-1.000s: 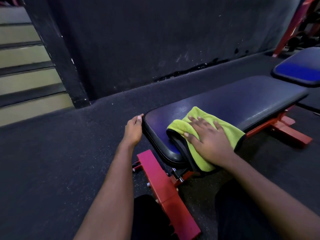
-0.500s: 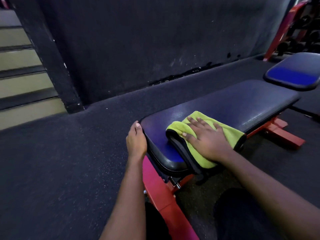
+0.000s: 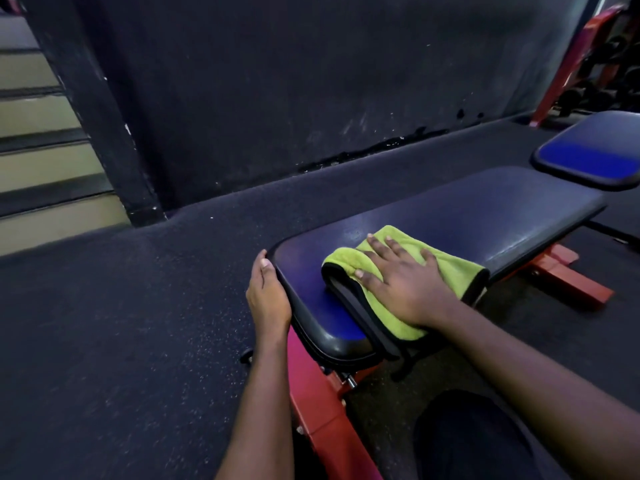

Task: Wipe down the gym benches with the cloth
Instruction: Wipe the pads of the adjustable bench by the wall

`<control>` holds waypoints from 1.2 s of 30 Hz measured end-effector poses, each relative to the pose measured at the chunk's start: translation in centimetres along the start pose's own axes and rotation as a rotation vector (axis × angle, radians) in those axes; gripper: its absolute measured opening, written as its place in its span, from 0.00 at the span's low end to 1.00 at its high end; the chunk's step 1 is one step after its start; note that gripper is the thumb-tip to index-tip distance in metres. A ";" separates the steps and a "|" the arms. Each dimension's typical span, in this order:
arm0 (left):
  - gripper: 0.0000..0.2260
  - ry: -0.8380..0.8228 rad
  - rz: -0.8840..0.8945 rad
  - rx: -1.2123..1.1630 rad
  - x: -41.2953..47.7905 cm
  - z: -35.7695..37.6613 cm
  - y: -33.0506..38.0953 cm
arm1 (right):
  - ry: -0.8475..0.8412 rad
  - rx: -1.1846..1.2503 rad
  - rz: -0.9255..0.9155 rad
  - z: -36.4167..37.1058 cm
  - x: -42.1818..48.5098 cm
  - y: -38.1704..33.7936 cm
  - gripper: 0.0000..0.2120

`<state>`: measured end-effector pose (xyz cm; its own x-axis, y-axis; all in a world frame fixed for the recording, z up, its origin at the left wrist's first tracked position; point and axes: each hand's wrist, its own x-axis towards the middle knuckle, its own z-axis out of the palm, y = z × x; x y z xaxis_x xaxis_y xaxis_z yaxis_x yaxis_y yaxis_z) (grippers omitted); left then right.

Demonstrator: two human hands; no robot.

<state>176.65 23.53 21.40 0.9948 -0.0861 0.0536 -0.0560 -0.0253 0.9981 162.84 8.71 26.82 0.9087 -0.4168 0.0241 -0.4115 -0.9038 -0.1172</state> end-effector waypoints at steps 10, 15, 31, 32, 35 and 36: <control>0.21 0.015 0.000 -0.017 -2.3 -0.2 0.1 | -0.042 0.007 -0.095 -0.1 0.0 0.5 0.31; 0.23 0.000 0.002 -0.003 -2.2 -0.1 0.0 | -0.050 -0.004 -0.095 -0.4 0.1 0.7 0.30; 0.26 -0.136 0.021 0.067 -1.0 -2.3 -0.8 | -0.155 0.041 -0.220 -1.6 5.0 1.8 0.30; 0.27 -0.163 0.026 0.083 -0.7 -2.7 -0.9 | -0.154 0.033 -0.161 -1.8 6.4 1.4 0.30; 0.33 -0.216 0.069 0.098 -0.4 -3.9 -1.1 | -0.164 -0.027 -0.038 -2.0 11.5 -1.6 0.31; 0.35 -0.201 0.096 0.077 -0.3 -4.4 -1.3 | -0.172 -0.039 -0.044 -1.8 12.7 -2.9 0.31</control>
<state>176.81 28.01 20.23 0.9481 -0.2883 0.1337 -0.1638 -0.0827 0.9830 175.47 5.83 29.27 0.9230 -0.3576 -0.1422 -0.3709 -0.9251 -0.0809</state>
